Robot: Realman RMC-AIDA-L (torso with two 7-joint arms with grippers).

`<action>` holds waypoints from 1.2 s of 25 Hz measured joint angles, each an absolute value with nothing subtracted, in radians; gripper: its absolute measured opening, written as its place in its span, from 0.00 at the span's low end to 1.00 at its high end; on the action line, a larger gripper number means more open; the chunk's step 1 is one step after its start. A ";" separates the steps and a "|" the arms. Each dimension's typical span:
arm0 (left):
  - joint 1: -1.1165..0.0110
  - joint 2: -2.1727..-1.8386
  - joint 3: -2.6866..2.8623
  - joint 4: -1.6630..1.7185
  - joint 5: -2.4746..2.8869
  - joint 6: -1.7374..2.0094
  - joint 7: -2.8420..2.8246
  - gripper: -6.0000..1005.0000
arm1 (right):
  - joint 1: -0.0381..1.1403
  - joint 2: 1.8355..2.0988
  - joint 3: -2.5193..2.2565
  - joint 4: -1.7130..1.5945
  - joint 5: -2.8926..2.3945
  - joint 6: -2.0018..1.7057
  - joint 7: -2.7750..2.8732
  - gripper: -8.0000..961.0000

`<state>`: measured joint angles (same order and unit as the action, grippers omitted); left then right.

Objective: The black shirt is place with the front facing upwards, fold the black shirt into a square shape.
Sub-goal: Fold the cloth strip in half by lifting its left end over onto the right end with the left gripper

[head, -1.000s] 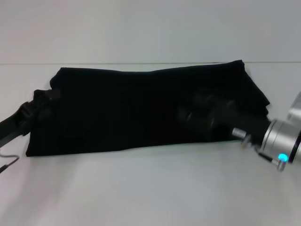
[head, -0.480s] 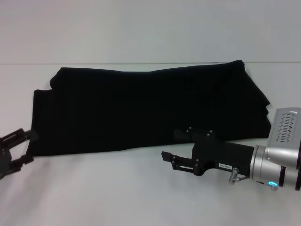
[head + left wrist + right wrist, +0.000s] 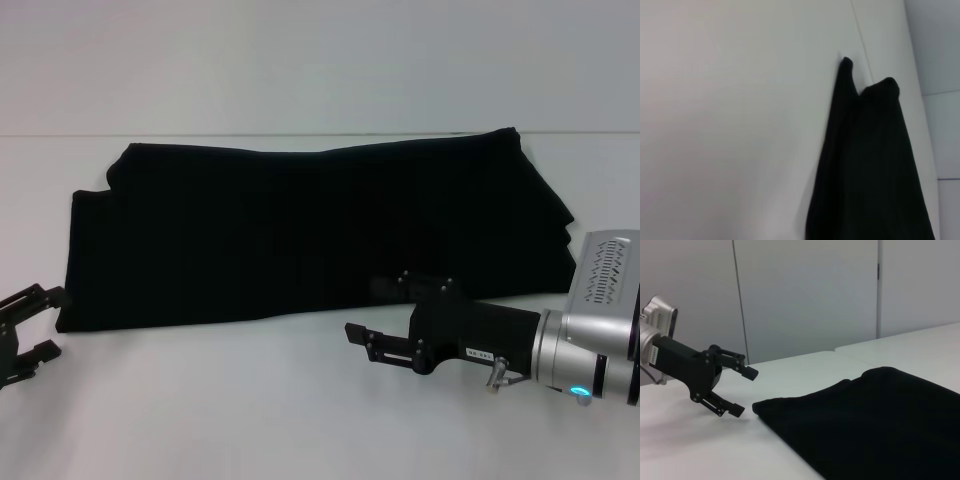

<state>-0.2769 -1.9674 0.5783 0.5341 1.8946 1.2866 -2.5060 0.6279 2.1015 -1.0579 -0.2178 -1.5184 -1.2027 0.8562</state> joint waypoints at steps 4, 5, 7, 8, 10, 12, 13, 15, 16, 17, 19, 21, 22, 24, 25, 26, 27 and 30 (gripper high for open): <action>-0.286 -1.967 0.578 0.514 1.892 1.254 -2.507 0.87 | 0.627 2.101 -1.076 -0.218 -1.519 -1.202 0.856 0.78; -0.287 -1.967 0.578 0.513 1.891 1.247 -2.508 0.87 | 0.628 2.101 -1.081 -0.218 -1.519 -1.202 0.856 0.78; -0.293 -1.969 0.578 0.512 1.890 1.236 -2.510 0.87 | 0.630 2.102 -1.087 -0.218 -1.520 -1.201 0.856 0.78; -0.296 -1.970 0.578 0.511 1.890 1.232 -2.512 0.87 | 0.631 2.102 -1.087 -0.218 -1.520 -1.201 0.856 0.78; -0.301 -1.970 0.578 0.510 1.891 1.226 -2.517 0.87 | 0.632 2.102 -1.088 -0.218 -1.520 -1.201 0.856 0.78; -0.304 -1.970 0.578 0.510 1.892 1.219 -2.521 0.87 | 0.632 2.103 -1.088 -0.218 -1.520 -1.201 0.856 0.78; -0.306 -1.970 0.578 0.508 1.891 1.215 -2.522 0.87 | 0.632 2.103 -1.088 -0.218 -1.520 -1.201 0.856 0.78; -0.311 -1.970 0.578 0.500 1.889 1.208 -2.523 0.87 | 0.632 2.103 -1.088 -0.218 -1.520 -1.201 0.856 0.78; -0.316 -1.969 0.578 0.493 1.890 1.203 -2.524 0.87 | 0.632 2.103 -1.088 -0.218 -1.520 -1.201 0.856 0.78; -0.320 -1.968 0.578 0.485 1.891 1.199 -2.524 0.87 | 0.632 2.103 -1.088 -0.218 -1.520 -1.201 0.856 0.78; -0.331 -1.966 0.578 0.471 1.892 1.189 -2.522 0.87 | 0.632 2.103 -1.088 -0.218 -1.520 -1.201 0.856 0.78; -0.342 -1.966 0.578 0.463 1.893 1.177 -2.520 0.87 | 0.632 2.103 -1.088 -0.218 -1.520 -1.201 0.856 0.78; -0.347 -1.966 0.578 0.463 1.893 1.171 -2.519 0.87 | 0.632 2.103 -1.088 -0.218 -1.520 -1.201 0.856 0.78; -0.360 -1.968 0.579 0.462 1.894 1.158 -2.518 0.87 | 0.632 2.103 -1.088 -0.218 -1.520 -1.201 0.856 0.78; -0.369 -1.969 0.581 0.462 1.895 1.153 -2.517 0.87 | 0.632 2.103 -1.088 -0.218 -1.520 -1.201 0.856 0.78; -0.377 -1.969 0.583 0.461 1.897 1.150 -2.517 0.87 | 0.632 2.103 -1.088 -0.218 -1.520 -1.201 0.856 0.78; -0.386 -1.969 0.586 0.461 1.900 1.147 -2.516 0.87 | 0.631 2.103 -1.088 -0.218 -1.520 -1.201 0.856 0.78; -0.408 -1.970 0.592 0.460 1.926 1.135 -2.514 0.87 | 0.629 2.103 -1.088 -0.218 -1.517 -1.203 0.857 0.78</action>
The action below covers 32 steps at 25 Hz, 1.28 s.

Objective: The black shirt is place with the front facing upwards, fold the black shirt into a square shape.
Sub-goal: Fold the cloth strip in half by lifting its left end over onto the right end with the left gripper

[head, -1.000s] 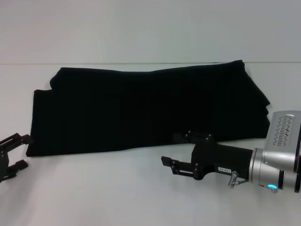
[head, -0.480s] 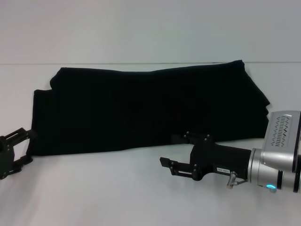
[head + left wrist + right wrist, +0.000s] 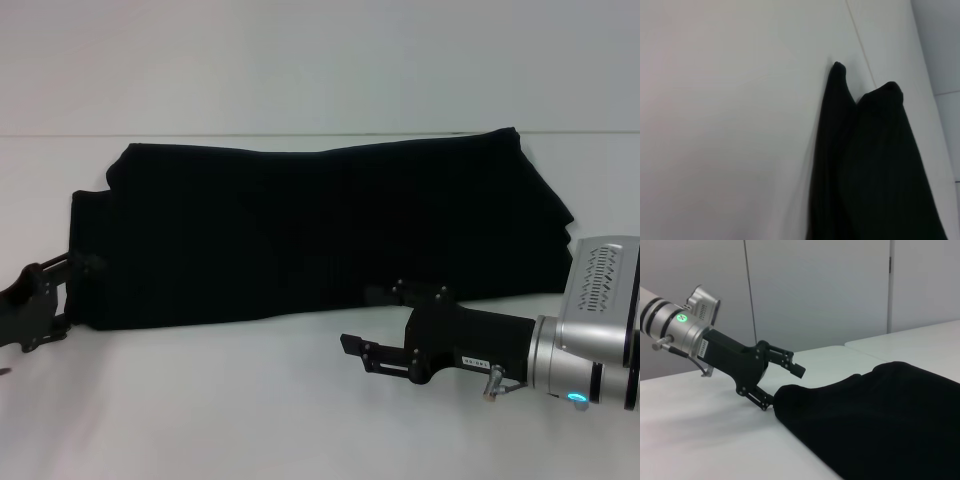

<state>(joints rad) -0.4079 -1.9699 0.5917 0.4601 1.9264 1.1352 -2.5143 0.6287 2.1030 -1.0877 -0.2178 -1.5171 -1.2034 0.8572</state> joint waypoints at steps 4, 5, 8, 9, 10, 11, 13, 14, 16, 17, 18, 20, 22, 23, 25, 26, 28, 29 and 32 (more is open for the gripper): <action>-0.416 -1.973 0.591 0.459 1.942 1.119 -2.514 0.87 | 0.627 2.103 -1.088 -0.218 -1.515 -1.204 0.861 0.78; -0.417 -1.972 0.595 0.460 1.944 1.119 -2.512 0.87 | 0.627 2.103 -1.088 -0.218 -1.515 -1.204 0.862 0.78; -0.419 -1.970 0.614 0.476 1.955 1.118 -2.493 0.87 | 0.626 2.103 -1.085 -0.217 -1.514 -1.206 0.862 0.78; -0.419 -1.972 0.616 0.482 1.959 1.114 -2.488 0.84 | 0.626 2.103 -1.083 -0.217 -1.513 -1.208 0.861 0.78; -0.419 -1.975 0.618 0.489 1.964 1.107 -2.484 0.81 | 0.626 2.103 -1.082 -0.217 -1.512 -1.209 0.861 0.78; -0.420 -1.979 0.619 0.494 1.967 1.100 -2.482 0.78 | 0.626 2.103 -1.081 -0.216 -1.511 -1.209 0.861 0.78; -0.419 -1.985 0.620 0.498 1.968 1.092 -2.474 0.72 | 0.626 2.103 -1.080 -0.216 -1.511 -1.210 0.861 0.78; -0.419 -1.986 0.620 0.499 1.968 1.090 -2.468 0.67 | 0.626 2.103 -1.080 -0.216 -1.511 -1.210 0.861 0.78; -0.421 -1.986 0.619 0.499 1.968 1.088 -2.461 0.58 | 0.628 2.103 -1.080 -0.216 -1.511 -1.209 0.861 0.78; -0.423 -1.986 0.619 0.499 1.968 1.087 -2.459 0.54 | 0.628 2.103 -1.080 -0.216 -1.511 -1.209 0.861 0.78; -0.424 -1.986 0.619 0.499 1.968 1.086 -2.458 0.49 | 0.628 2.103 -1.080 -0.216 -1.511 -1.208 0.861 0.78; -0.428 -1.986 0.620 0.499 1.968 1.086 -2.452 0.42 | 0.629 2.103 -1.080 -0.216 -1.511 -1.205 0.861 0.78; -0.430 -1.986 0.618 0.499 1.968 1.085 -2.446 0.36 | 0.629 2.103 -1.080 -0.216 -1.511 -1.204 0.862 0.78; -0.431 -1.986 0.617 0.499 1.968 1.084 -2.445 0.32 | 0.630 2.103 -1.079 -0.216 -1.511 -1.204 0.862 0.78; -0.433 -1.986 0.614 0.499 1.968 1.079 -2.442 0.25 | 0.631 2.103 -1.078 -0.216 -1.511 -1.203 0.863 0.78; -0.434 -1.986 0.614 0.499 1.967 1.076 -2.438 0.21 | 0.631 2.103 -1.078 -0.216 -1.511 -1.203 0.863 0.78; -0.436 -1.984 0.612 0.499 1.964 1.073 -2.434 0.14 | 0.632 2.103 -1.076 -0.217 -1.511 -1.202 0.863 0.78; -0.437 -1.982 0.611 0.499 1.963 1.071 -2.433 0.10 | 0.632 2.103 -1.076 -0.218 -1.510 -1.202 0.864 0.78; -0.437 -1.972 0.604 0.499 1.960 1.051 -2.431 0.05 | 0.632 2.103 -1.074 -0.221 -1.510 -1.202 0.865 0.78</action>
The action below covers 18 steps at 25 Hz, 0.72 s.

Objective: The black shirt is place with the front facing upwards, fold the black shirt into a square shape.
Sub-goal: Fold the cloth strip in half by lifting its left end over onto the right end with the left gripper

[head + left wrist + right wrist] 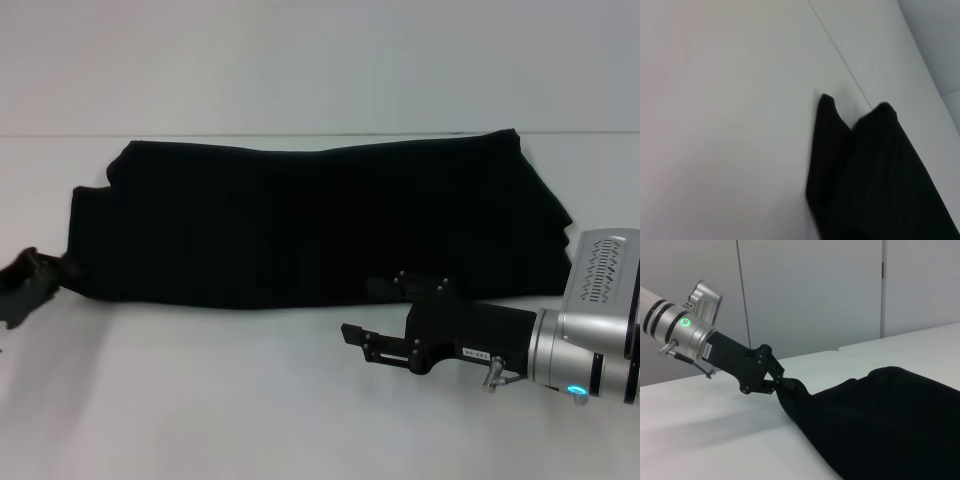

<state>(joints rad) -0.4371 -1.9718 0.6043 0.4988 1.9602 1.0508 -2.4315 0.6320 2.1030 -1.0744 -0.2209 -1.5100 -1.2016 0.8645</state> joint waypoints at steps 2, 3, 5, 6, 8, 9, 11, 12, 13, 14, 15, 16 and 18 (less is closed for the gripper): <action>-0.437 -1.965 0.587 0.499 1.960 1.038 -2.424 0.04 | 0.632 2.103 -1.069 -0.222 -1.510 -1.201 0.865 0.78; -0.437 -1.959 0.567 0.500 1.960 1.034 -2.416 0.04 | 0.632 2.103 -1.065 -0.222 -1.510 -1.201 0.865 0.78; -0.435 -1.947 0.536 0.500 1.963 1.033 -2.405 0.03 | 0.632 2.103 -1.056 -0.222 -1.509 -1.201 0.866 0.78; -0.434 -1.939 0.518 0.500 1.964 1.032 -2.402 0.04 | 0.632 2.103 -1.051 -0.222 -1.509 -1.201 0.866 0.78; -0.430 -1.924 0.486 0.500 1.965 1.028 -2.396 0.04 | 0.630 2.102 -1.037 -0.222 -1.509 -1.201 0.867 0.78; -0.427 -1.915 0.467 0.500 1.965 1.023 -2.395 0.04 | 0.628 2.101 -1.030 -0.222 -1.509 -1.201 0.867 0.78; -0.422 -1.900 0.434 0.500 1.966 1.014 -2.393 0.04 | 0.624 2.099 -1.019 -0.222 -1.509 -1.201 0.868 0.78; -0.421 -1.894 0.419 0.500 1.966 1.012 -2.391 0.04 | 0.622 2.099 -1.013 -0.222 -1.509 -1.201 0.868 0.78; -0.421 -1.889 0.405 0.500 1.966 1.011 -2.389 0.04 | 0.620 2.098 -1.006 -0.222 -1.509 -1.200 0.868 0.78; -0.421 -1.885 0.391 0.500 1.966 1.011 -2.387 0.04 | 0.618 2.098 -1.002 -0.221 -1.509 -1.200 0.868 0.78; -0.423 -1.883 0.381 0.500 1.964 1.012 -2.385 0.04 | 0.615 2.098 -0.999 -0.220 -1.509 -1.200 0.868 0.78; -0.424 -1.881 0.374 0.500 1.963 1.015 -2.384 0.05 | 0.613 2.097 -0.998 -0.220 -1.509 -1.198 0.868 0.78; -0.434 -1.880 0.351 0.501 1.951 1.044 -2.384 0.05 | 0.607 2.097 -0.997 -0.219 -1.509 -1.192 0.868 0.78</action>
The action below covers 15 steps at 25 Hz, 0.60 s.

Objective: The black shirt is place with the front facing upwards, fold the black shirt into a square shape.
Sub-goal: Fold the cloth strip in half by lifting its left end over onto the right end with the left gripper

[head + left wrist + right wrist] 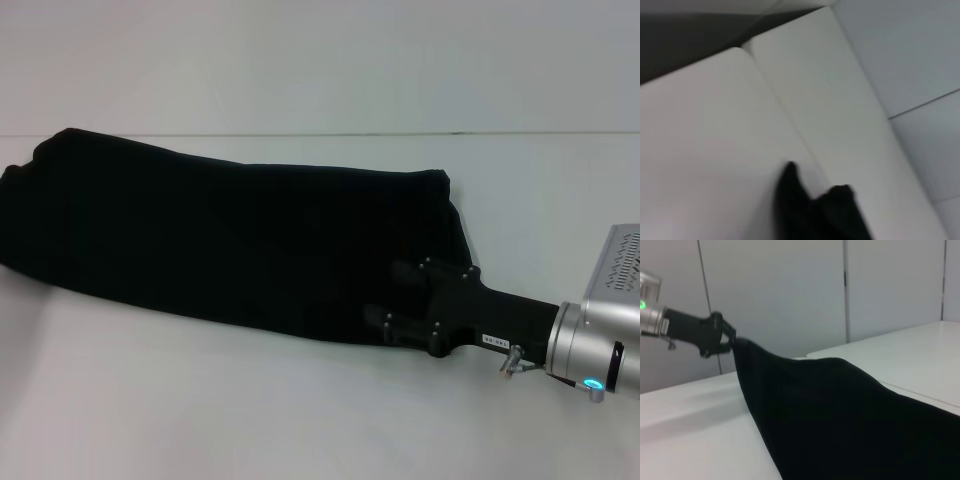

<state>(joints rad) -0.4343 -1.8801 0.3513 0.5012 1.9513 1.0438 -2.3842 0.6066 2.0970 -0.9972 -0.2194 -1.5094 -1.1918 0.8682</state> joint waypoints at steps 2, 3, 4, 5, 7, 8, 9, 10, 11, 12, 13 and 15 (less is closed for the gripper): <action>-0.456 -1.880 0.329 0.503 1.919 1.097 -2.384 0.05 | 0.599 2.096 -0.997 -0.219 -1.509 -1.181 0.868 0.78; -0.463 -1.881 0.327 0.503 1.905 1.117 -2.383 0.05 | 0.595 2.096 -0.996 -0.218 -1.509 -1.179 0.868 0.78; -0.477 -1.883 0.326 0.505 1.888 1.142 -2.383 0.05 | 0.591 2.096 -0.994 -0.218 -1.509 -1.178 0.868 0.78; -0.497 -1.886 0.326 0.507 1.870 1.171 -2.382 0.05 | 0.585 2.095 -0.989 -0.218 -1.510 -1.176 0.868 0.78; -0.560 -1.897 0.331 0.509 1.856 1.222 -2.375 0.05 | 0.572 2.095 -0.979 -0.218 -1.509 -1.176 0.868 0.78; -0.581 -1.902 0.332 0.509 1.855 1.233 -2.372 0.05 | 0.566 2.095 -0.976 -0.218 -1.509 -1.177 0.868 0.78; -0.612 -1.911 0.336 0.509 1.855 1.245 -2.367 0.06 | 0.559 2.095 -0.973 -0.218 -1.509 -1.179 0.868 0.78; -0.646 -1.921 0.344 0.510 1.854 1.258 -2.359 0.06 | 0.549 2.095 -0.971 -0.218 -1.509 -1.181 0.868 0.78; -0.675 -1.933 0.358 0.510 1.854 1.268 -2.353 0.06 | 0.543 2.095 -0.969 -0.218 -1.509 -1.181 0.868 0.78; -0.710 -1.949 0.379 0.510 1.854 1.276 -2.347 0.06 | 0.535 2.095 -0.966 -0.218 -1.508 -1.183 0.868 0.78; -0.743 -1.967 0.407 0.510 1.854 1.278 -2.341 0.06 | 0.527 2.095 -0.963 -0.218 -1.508 -1.183 0.868 0.78; -0.806 -2.013 0.479 0.511 1.854 1.281 -2.330 0.06 | 0.510 2.095 -0.958 -0.218 -1.508 -1.186 0.868 0.78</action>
